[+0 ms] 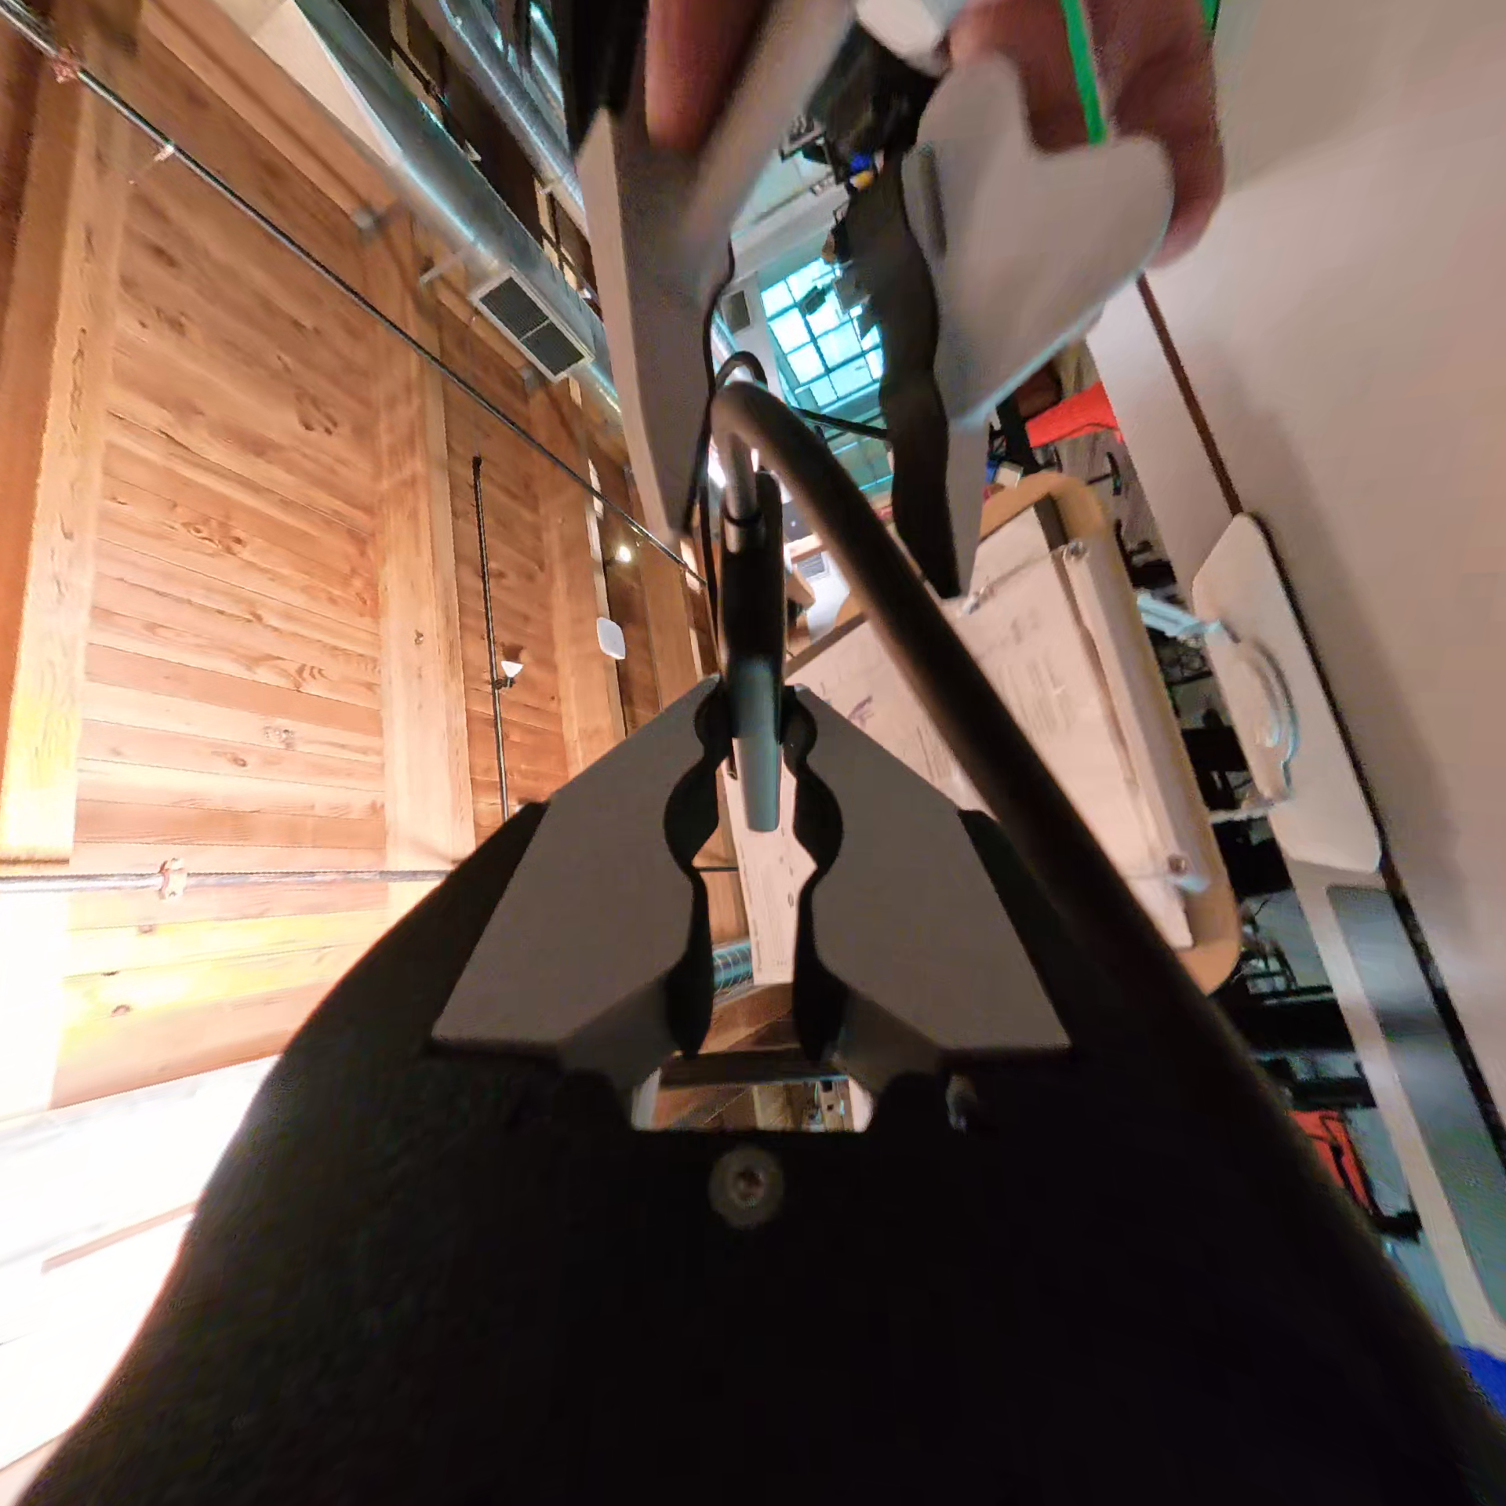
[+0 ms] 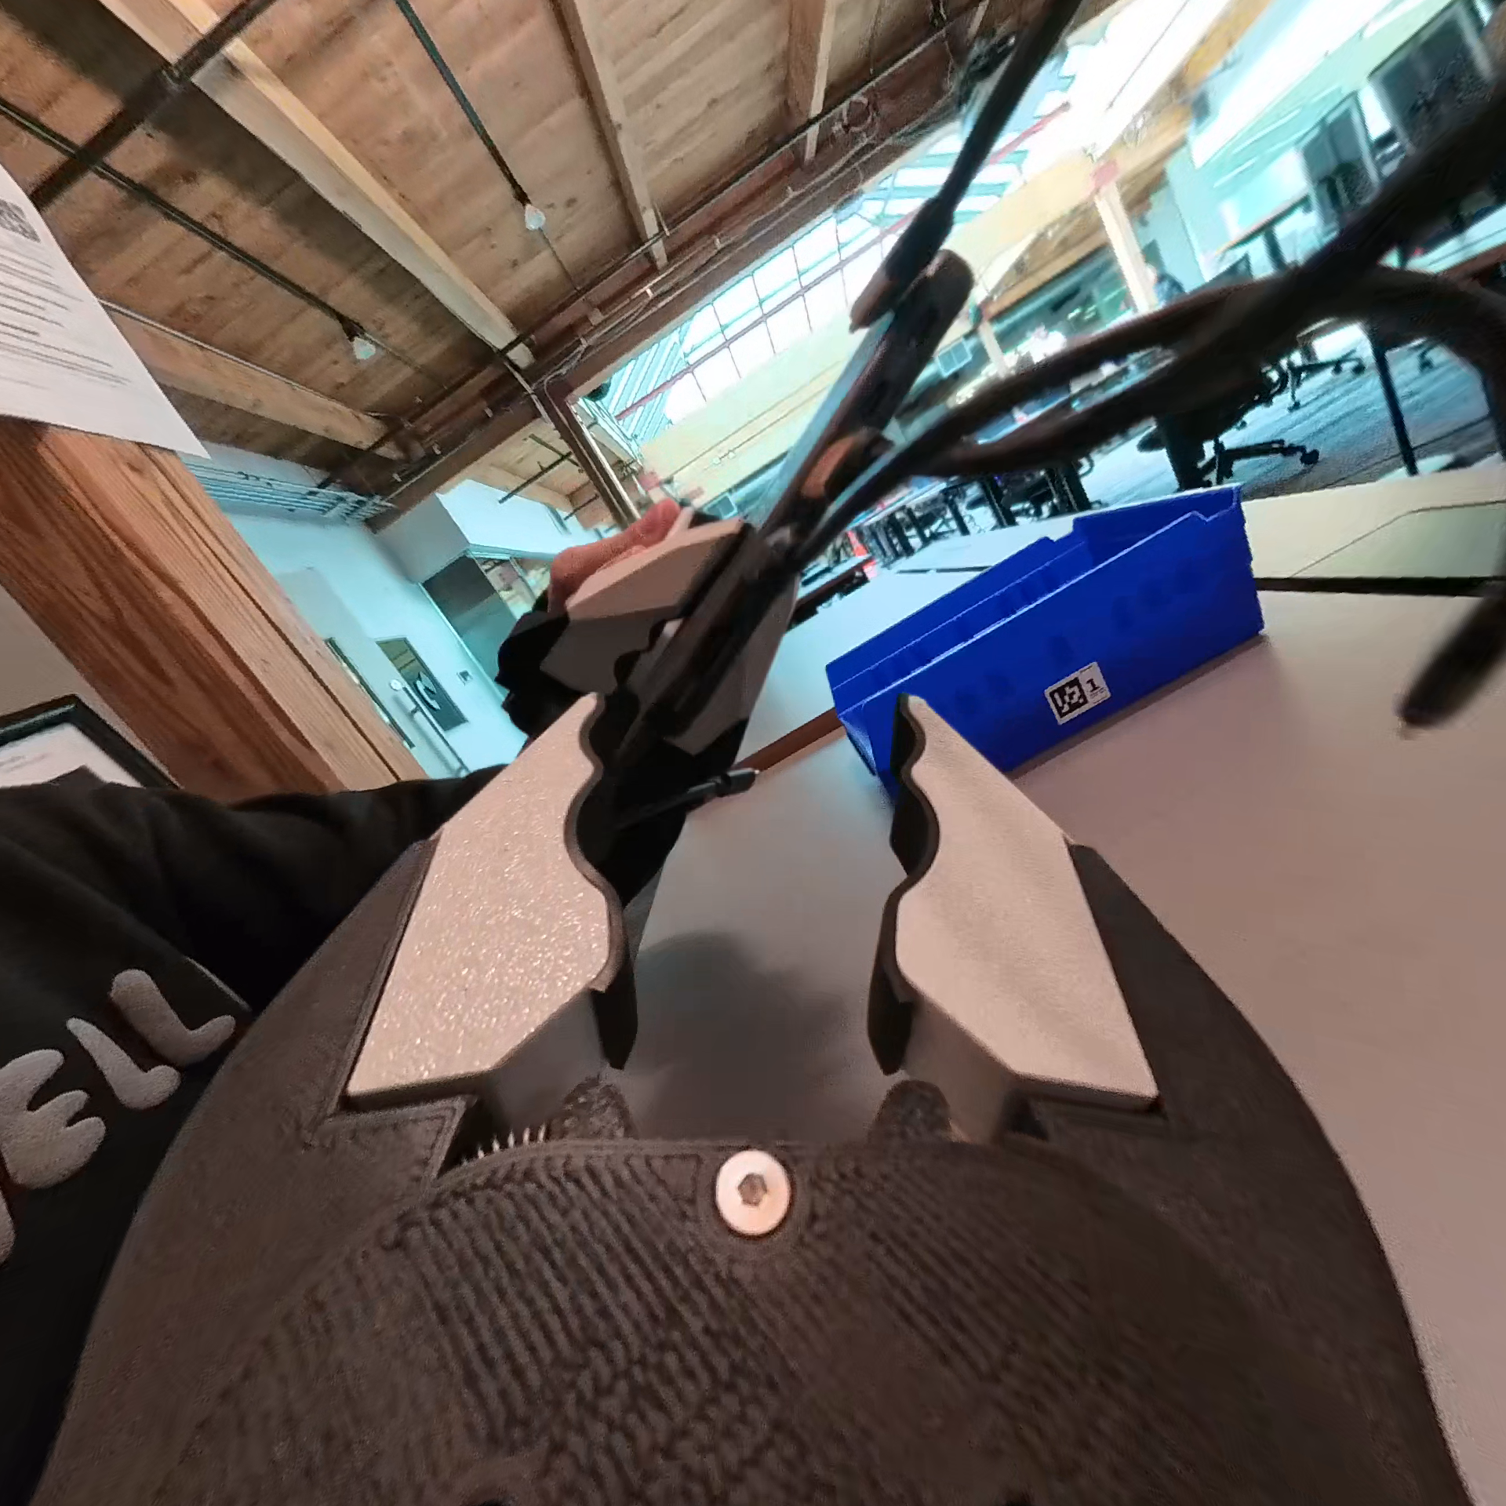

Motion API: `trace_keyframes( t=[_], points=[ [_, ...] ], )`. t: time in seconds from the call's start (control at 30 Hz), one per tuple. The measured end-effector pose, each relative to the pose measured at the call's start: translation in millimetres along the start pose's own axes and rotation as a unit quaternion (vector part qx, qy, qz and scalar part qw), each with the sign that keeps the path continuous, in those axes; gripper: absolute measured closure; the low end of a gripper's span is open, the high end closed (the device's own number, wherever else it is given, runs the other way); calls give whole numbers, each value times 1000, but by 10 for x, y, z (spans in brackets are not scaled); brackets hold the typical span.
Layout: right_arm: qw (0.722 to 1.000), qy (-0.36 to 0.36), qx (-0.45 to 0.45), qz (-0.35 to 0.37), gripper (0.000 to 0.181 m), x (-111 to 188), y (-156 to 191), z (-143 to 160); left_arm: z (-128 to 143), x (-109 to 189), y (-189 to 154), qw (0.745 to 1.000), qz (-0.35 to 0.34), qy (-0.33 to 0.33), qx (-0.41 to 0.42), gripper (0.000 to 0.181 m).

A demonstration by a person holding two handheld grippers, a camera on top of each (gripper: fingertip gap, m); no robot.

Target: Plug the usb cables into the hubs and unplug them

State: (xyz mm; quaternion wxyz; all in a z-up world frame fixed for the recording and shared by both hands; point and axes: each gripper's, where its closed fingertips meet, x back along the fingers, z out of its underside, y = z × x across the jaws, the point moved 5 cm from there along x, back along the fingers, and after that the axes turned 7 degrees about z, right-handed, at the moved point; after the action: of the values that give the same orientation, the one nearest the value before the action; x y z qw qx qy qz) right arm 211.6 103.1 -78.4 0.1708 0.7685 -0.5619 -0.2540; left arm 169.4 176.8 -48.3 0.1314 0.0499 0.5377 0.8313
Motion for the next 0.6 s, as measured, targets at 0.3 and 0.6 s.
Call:
trace_keyframes(
  t=[0.3,0.6],
  points=[
    [997,20,71,-4,159,63,-21,3,-110,-195,-111,1000,-10,2,5,165],
    [744,-6,589,314,171,470,-201,-389,308,14,99,838,86,-77,533,141]
  ],
)
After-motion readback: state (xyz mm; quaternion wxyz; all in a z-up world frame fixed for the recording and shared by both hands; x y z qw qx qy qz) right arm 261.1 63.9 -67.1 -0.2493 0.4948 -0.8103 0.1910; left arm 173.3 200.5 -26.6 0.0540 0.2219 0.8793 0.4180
